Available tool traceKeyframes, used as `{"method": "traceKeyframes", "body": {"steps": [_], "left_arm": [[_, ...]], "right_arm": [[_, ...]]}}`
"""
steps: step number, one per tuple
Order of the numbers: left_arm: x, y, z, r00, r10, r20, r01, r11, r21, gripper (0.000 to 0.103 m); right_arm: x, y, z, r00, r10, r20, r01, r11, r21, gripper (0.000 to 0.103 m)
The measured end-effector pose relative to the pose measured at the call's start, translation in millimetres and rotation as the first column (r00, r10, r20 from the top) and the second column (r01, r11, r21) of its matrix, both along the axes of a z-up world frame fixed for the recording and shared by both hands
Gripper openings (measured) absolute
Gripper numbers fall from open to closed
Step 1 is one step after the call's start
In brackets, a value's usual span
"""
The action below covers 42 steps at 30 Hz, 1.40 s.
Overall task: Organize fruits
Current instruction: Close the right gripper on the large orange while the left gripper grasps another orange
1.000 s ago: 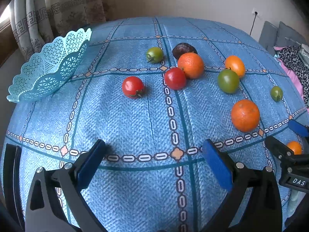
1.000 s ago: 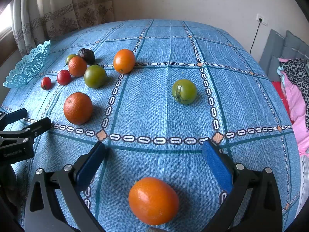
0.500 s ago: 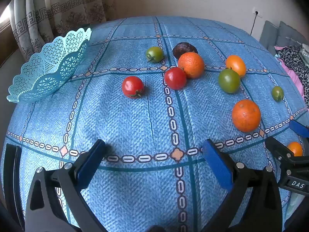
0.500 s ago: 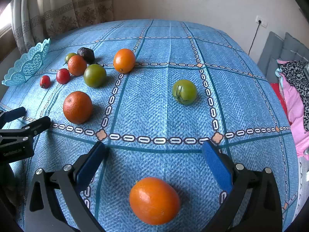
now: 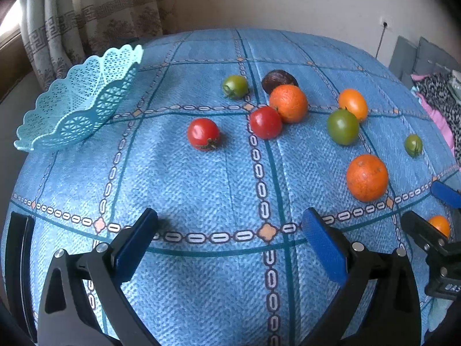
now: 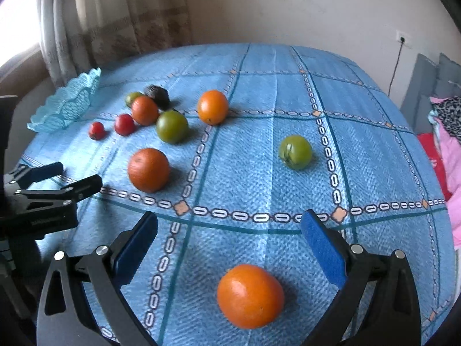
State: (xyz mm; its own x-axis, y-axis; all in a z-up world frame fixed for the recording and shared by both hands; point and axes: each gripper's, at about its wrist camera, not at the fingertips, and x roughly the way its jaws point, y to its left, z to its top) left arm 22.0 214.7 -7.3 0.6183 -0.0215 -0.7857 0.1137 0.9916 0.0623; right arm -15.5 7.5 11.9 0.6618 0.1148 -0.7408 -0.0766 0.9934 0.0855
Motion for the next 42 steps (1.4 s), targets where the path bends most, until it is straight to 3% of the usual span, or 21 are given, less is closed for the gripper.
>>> {"method": "traceKeyframes", "body": {"steps": [6, 12, 19, 27, 34, 36, 42], "left_arm": [[-6.7, 17.5, 11.7, 0.999, 0.020, 0.027, -0.019, 0.999, -0.040, 0.101], [-17.7, 35.3, 20.9, 0.998, 0.040, 0.055, -0.039, 0.999, -0.006, 0.101], [-10.6, 48.9, 25.6, 0.997, 0.058, 0.048, -0.057, 0.998, -0.011, 0.101], [-20.1, 19.9, 24.2, 0.999, -0.022, 0.044, 0.023, 1.000, -0.003, 0.101], [-22.2, -5.4, 21.8, 0.996, -0.084, 0.041, 0.084, 0.996, 0.004, 0.101], [-22.7, -11.7, 21.8, 0.994, -0.099, 0.039, 0.099, 0.995, 0.004, 0.101], [-22.6, -37.5, 23.8, 0.985, -0.167, 0.036, 0.167, 0.986, 0.007, 0.101]], "right_arm": [[-10.8, -8.7, 15.0, 0.999, 0.004, 0.047, -0.007, 0.998, 0.055, 0.098], [-25.3, -26.6, 39.5, 0.994, -0.007, 0.113, -0.004, 0.995, 0.096, 0.098], [-51.7, -52.8, 32.1, 0.995, -0.025, 0.094, 0.012, 0.990, 0.143, 0.097], [-62.2, -26.9, 8.9, 0.996, 0.078, 0.038, -0.081, 0.993, 0.085, 0.065], [-59.4, -21.9, 0.1, 0.997, 0.071, 0.018, -0.071, 0.996, 0.055, 0.048], [-57.5, -24.3, -1.3, 0.999, 0.051, 0.010, -0.052, 0.997, 0.049, 0.039], [-59.4, -31.0, -0.9, 0.999, 0.047, 0.011, -0.048, 0.996, 0.069, 0.038]]}}
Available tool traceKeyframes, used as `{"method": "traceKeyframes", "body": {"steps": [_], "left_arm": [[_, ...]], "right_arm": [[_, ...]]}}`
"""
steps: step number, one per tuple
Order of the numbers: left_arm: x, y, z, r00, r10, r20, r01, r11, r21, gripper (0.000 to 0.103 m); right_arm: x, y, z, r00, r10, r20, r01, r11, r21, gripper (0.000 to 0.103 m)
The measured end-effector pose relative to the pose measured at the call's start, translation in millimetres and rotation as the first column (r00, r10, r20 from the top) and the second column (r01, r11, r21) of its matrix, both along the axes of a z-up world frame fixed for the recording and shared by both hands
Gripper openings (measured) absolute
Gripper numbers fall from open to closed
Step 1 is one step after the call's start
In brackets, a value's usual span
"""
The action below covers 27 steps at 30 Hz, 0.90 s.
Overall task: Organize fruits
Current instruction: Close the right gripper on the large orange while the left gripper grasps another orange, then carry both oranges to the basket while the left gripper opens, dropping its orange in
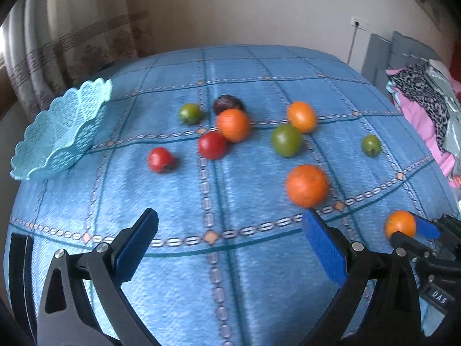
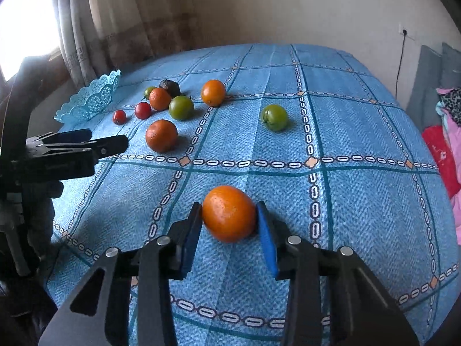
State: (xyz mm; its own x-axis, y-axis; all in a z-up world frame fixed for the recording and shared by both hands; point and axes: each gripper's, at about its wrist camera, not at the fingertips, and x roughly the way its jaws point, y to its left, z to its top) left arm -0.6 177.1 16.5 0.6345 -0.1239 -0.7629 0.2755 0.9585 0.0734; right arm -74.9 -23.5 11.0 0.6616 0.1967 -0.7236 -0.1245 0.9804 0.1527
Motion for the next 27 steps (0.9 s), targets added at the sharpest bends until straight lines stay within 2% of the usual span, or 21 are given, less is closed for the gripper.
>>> {"method": "traceKeyframes", "body": {"steps": [7, 9, 11, 15, 18, 19, 27], "left_arm": [[6.8, -27.7, -3.4, 0.997, -0.067, -0.028, 0.067, 0.998, -0.009, 0.094], [11.3, -34.2, -6.9, 0.996, -0.080, -0.044, 0.080, 0.997, -0.015, 0.089], [17.2, -39.2, -11.3, 0.995, -0.081, -0.065, 0.080, 0.997, -0.018, 0.079], [27.1, -44.9, -21.1, 0.987, -0.095, -0.128, 0.086, 0.994, -0.073, 0.063], [26.6, -48.1, -21.7, 0.986, -0.112, -0.122, 0.101, 0.990, -0.095, 0.050], [25.3, -49.4, -21.6, 0.983, -0.134, -0.126, 0.120, 0.987, -0.110, 0.041], [18.3, -41.2, -15.8, 0.990, -0.104, -0.093, 0.095, 0.990, -0.100, 0.039]], "right_arm": [[-1.6, -6.9, 2.6, 1.000, -0.014, 0.007, 0.014, 1.000, 0.018, 0.038], [-0.4, -6.9, 2.6, 1.000, -0.015, 0.006, 0.014, 1.000, 0.023, 0.038], [0.0, -6.9, 3.0, 1.000, -0.014, 0.006, 0.014, 1.000, 0.025, 0.038], [-0.7, -6.7, 3.1, 1.000, -0.011, 0.008, 0.011, 1.000, 0.026, 0.038], [-1.2, -6.5, 3.4, 1.000, -0.011, 0.012, 0.011, 1.000, 0.027, 0.038], [-1.0, -6.9, 3.3, 1.000, -0.010, 0.014, 0.009, 1.000, 0.028, 0.038], [-6.3, -4.3, 6.4, 0.999, -0.009, 0.032, 0.008, 1.000, 0.028, 0.038]]}}
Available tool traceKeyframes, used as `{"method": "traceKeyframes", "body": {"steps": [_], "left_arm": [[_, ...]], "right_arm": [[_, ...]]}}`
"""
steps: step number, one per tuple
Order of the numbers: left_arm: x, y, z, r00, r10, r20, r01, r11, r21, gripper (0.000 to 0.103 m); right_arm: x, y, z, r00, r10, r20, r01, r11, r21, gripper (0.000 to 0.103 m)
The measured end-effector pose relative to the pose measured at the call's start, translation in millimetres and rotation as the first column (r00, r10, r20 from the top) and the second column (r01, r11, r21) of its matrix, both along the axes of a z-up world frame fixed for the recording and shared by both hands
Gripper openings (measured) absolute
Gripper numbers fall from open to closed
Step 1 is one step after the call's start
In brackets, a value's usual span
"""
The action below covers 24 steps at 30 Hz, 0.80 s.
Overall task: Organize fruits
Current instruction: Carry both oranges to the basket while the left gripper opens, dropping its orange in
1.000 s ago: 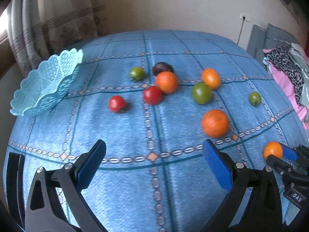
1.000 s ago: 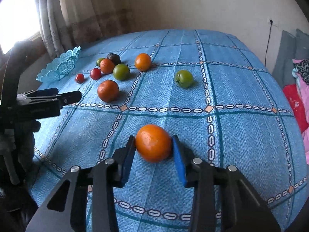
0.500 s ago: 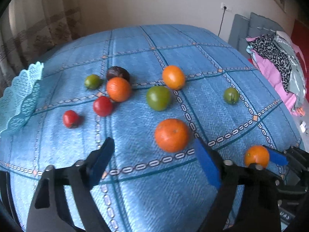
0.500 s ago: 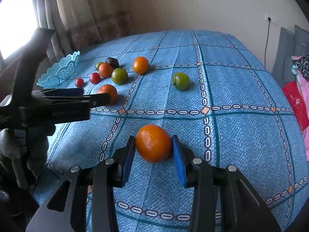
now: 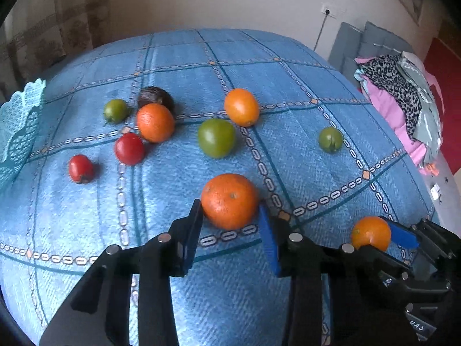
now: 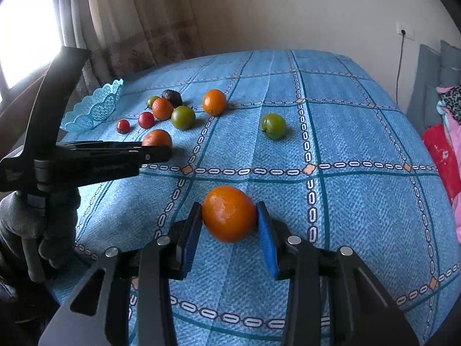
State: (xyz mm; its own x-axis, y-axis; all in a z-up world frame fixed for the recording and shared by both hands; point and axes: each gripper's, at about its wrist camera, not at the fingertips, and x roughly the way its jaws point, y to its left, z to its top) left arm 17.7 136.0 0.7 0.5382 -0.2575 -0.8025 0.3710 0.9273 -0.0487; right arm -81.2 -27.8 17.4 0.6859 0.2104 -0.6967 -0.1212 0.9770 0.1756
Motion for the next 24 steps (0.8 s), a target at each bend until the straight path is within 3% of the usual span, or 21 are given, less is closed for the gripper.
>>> {"method": "traceKeyframes", "body": {"steps": [9, 17, 24], "left_arm": [[-5.9, 53.9, 38.8, 0.990, 0.102, 0.101, -0.102, 0.995, -0.007, 0.039], [6.8, 117.0, 73.6, 0.951, 0.253, 0.177, -0.252, 0.967, -0.027, 0.039], [17.8, 166.7, 94.8, 0.906, 0.359, 0.225, -0.357, 0.933, -0.049, 0.040]], "right_arm": [[-4.3, 6.5, 10.0, 1.000, 0.011, 0.024, -0.011, 1.000, 0.013, 0.038], [4.8, 28.6, 20.3, 0.998, 0.058, 0.013, -0.059, 0.998, 0.028, 0.038], [19.2, 63.0, 51.1, 0.989, 0.127, 0.079, -0.128, 0.992, 0.013, 0.038]]}}
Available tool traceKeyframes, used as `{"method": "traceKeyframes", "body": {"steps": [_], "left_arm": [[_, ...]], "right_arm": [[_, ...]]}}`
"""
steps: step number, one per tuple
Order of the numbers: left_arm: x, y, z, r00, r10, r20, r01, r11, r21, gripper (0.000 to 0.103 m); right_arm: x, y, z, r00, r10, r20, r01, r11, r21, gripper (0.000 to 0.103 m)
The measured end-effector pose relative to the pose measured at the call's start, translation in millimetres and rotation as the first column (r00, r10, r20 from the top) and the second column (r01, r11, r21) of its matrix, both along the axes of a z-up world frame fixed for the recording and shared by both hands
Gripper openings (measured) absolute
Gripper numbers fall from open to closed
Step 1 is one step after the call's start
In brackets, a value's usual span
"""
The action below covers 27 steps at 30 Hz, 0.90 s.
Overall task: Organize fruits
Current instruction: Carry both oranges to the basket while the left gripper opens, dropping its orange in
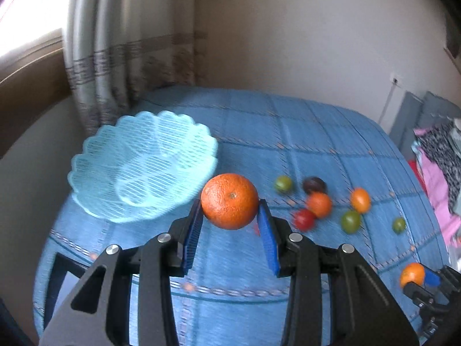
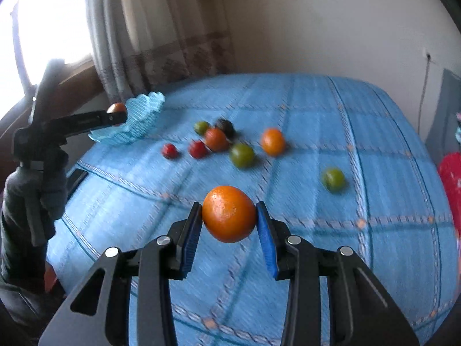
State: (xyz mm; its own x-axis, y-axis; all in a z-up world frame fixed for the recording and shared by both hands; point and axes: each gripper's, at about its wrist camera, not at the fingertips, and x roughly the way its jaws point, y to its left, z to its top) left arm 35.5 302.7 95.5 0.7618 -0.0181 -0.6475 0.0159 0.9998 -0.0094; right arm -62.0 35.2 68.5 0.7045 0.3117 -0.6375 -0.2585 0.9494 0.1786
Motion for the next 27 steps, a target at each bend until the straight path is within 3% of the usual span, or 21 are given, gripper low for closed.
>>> {"method": "traceKeyframes", "body": {"steps": [12, 21, 22, 23, 24, 27], "left_arm": [[29.4, 72.9, 2.2, 0.991, 0.130, 0.007, -0.130, 0.991, -0.031, 0.040], [49.4, 106.1, -16.6, 0.980, 0.172, -0.095, -0.183, 0.976, -0.116, 0.041], [49.0, 108.9, -15.8, 0.980, 0.176, -0.096, -0.188, 0.973, -0.131, 0.047], [48.2, 110.5, -13.9, 0.979, 0.185, -0.085, -0.195, 0.972, -0.129, 0.061], [45.6, 111.3, -9.3, 0.979, 0.195, -0.060, -0.201, 0.972, -0.119, 0.066], [39.4, 112.3, 0.7, 0.979, 0.203, -0.018, -0.204, 0.974, -0.102, 0.071]], "right_arm": [[44.7, 80.1, 35.3, 0.990, 0.132, 0.047, -0.133, 0.991, 0.007, 0.038], [95.2, 136.8, 47.9, 0.982, 0.187, 0.031, -0.188, 0.982, 0.028, 0.038], [99.2, 141.9, 48.0, 0.981, 0.191, 0.028, -0.192, 0.981, 0.030, 0.038], [103.9, 146.3, 47.8, 0.981, 0.194, 0.021, -0.195, 0.980, 0.034, 0.038], [110.0, 152.3, 48.1, 0.980, 0.199, 0.016, -0.200, 0.979, 0.038, 0.038], [123.9, 169.8, 50.3, 0.977, 0.212, 0.017, -0.213, 0.977, 0.035, 0.038]]}}
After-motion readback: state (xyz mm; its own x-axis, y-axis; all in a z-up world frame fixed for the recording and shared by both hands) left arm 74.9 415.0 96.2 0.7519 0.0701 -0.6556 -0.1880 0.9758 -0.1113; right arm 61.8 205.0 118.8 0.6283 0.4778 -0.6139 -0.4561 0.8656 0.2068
